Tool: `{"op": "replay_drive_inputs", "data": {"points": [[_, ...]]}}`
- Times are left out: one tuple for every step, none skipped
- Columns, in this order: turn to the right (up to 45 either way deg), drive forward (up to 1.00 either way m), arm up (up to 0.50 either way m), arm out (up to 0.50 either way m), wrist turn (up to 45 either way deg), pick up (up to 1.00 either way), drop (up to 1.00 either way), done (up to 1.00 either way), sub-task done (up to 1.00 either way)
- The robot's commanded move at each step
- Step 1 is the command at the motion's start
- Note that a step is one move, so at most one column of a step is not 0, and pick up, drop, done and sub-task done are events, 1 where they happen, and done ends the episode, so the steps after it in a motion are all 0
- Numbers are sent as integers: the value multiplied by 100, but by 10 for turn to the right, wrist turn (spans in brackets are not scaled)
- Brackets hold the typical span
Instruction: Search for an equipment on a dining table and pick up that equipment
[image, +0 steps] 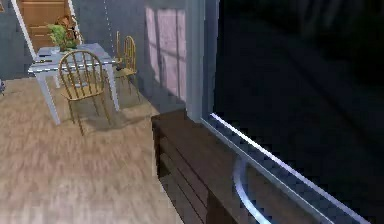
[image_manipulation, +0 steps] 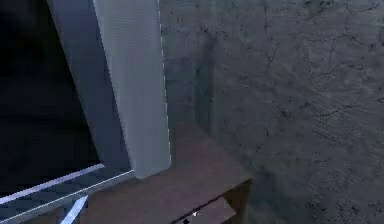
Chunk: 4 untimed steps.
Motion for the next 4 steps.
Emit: {"op": "replay_drive_inputs", "data": {"points": [[-450,0,0,0,0,0,0,0,0],[-150,0,0,0,0,0,0,0,0],[0,40,0,0,0,0,0,0,0],[240,0,0,0,0,0,0,0,0]]}}
